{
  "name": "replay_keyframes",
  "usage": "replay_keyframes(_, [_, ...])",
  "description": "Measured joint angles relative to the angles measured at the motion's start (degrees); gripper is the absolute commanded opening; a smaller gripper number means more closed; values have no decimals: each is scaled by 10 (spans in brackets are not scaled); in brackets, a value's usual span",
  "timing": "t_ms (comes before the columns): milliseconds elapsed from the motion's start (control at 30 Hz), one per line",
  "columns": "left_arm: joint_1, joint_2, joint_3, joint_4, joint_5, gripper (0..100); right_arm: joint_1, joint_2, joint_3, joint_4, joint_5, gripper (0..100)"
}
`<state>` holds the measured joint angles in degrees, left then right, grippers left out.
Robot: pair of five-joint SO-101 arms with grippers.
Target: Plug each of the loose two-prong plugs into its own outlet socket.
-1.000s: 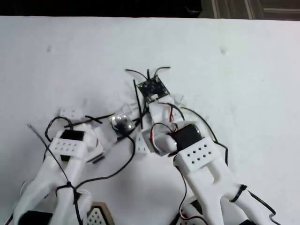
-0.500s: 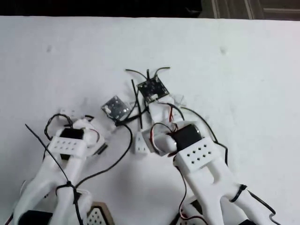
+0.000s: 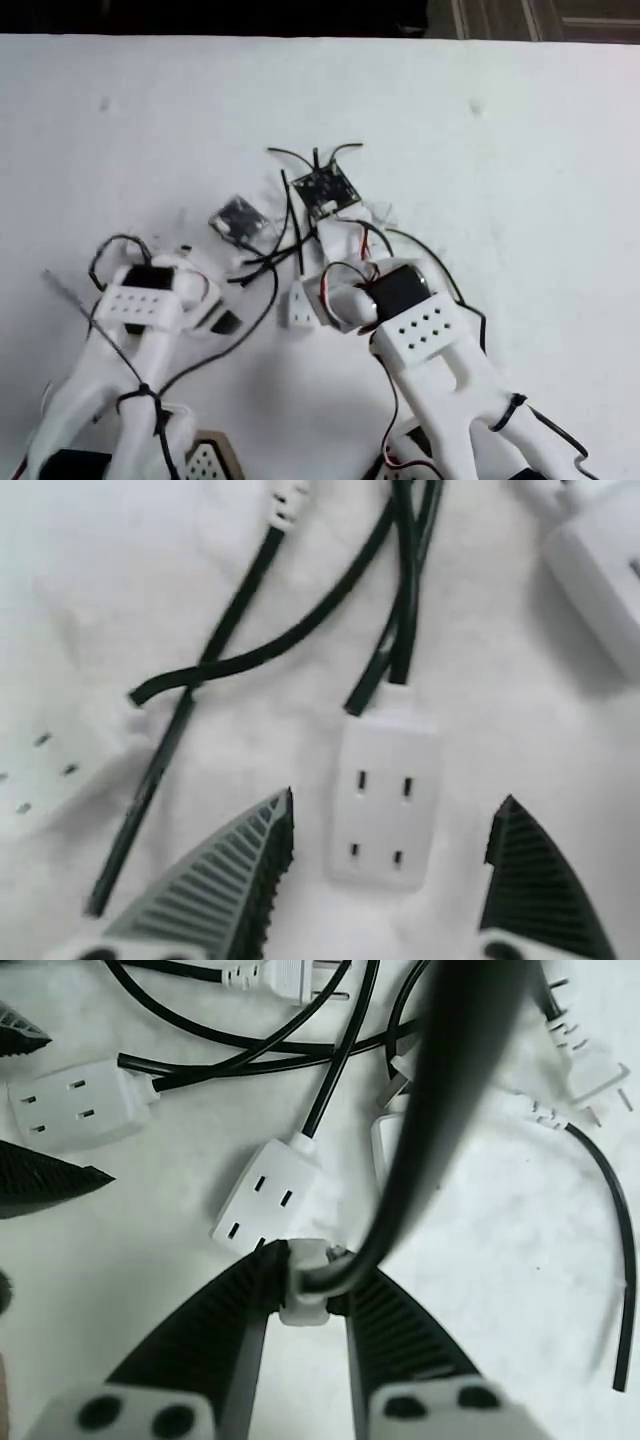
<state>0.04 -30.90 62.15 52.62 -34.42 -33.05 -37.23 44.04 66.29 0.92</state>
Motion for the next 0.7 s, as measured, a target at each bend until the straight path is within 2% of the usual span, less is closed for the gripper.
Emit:
replay_keyframes(233, [-76,0,-114,82,21,309,-1,0,0,0,0,17])
replay_keyframes(367, [-108,-23,-136,107,21,309,-1,0,0,-4,0,17])
replay_keyframes(467, [-126,-84,-136,130,25,308,-12,0,0,-14,0,17])
replay_keyframes(567, [-156,-168,-127,151,26,298,-61,0,0,-24,0,17])
replay_keyframes(700, [-197,-299,-43,142,28,204,-118,0,0,-62,0,17])
